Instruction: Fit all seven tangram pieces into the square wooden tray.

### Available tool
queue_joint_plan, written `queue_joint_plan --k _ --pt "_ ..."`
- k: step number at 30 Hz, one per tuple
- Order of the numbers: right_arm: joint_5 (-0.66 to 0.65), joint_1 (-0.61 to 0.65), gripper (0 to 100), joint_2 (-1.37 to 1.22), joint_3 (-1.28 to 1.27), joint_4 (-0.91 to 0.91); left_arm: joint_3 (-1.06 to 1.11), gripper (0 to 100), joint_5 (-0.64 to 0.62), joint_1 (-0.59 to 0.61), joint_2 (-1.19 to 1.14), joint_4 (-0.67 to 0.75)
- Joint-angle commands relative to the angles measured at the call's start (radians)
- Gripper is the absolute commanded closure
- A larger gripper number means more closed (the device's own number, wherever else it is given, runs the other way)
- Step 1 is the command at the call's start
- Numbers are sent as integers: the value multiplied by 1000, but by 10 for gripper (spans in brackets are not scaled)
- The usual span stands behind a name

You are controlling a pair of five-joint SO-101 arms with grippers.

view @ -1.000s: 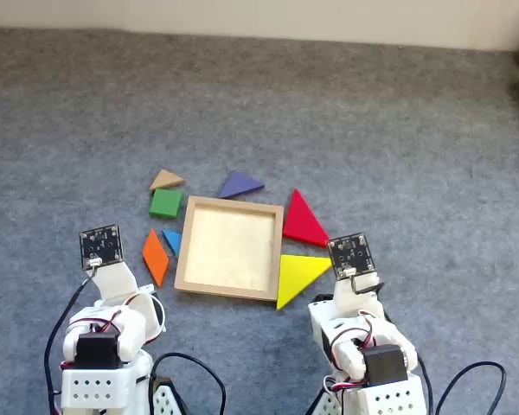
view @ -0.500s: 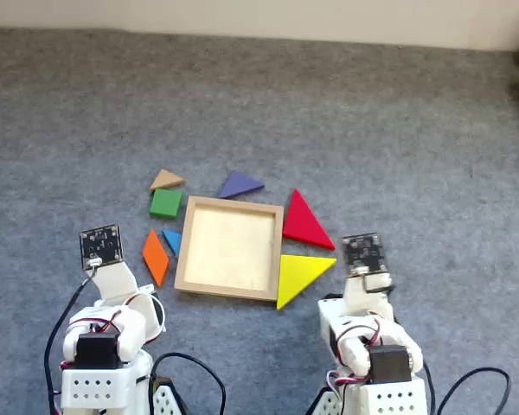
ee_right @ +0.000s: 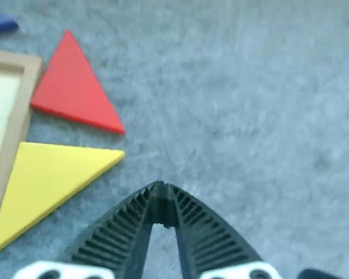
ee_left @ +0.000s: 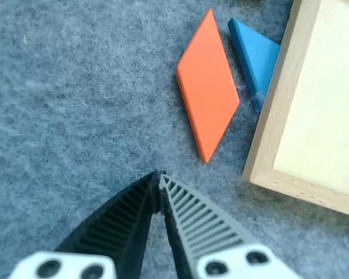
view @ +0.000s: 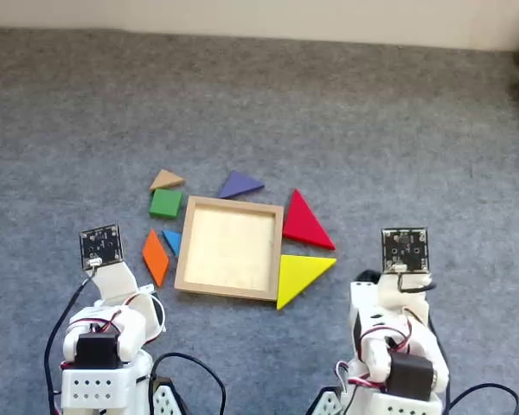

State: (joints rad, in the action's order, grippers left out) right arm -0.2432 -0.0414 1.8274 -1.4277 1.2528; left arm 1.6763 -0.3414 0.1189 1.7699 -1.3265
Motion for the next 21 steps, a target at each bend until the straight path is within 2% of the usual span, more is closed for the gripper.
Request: queue_joint_plan --k 1,4,8,14,21 --pt "-25 -12 993 2 137 -4 21 993 5 12 51 -6" --pt "-26 -10 993 -28 199 -4 21 993 5 12 51 -6" --pt "-41 -1 993 -216 294 -4 21 993 5 12 51 -6" --pt "-57 120 992 -556 420 -4 21 993 5 12 51 -6" --pt "-54 200 987 -843 576 -5 21 993 5 12 51 -6"
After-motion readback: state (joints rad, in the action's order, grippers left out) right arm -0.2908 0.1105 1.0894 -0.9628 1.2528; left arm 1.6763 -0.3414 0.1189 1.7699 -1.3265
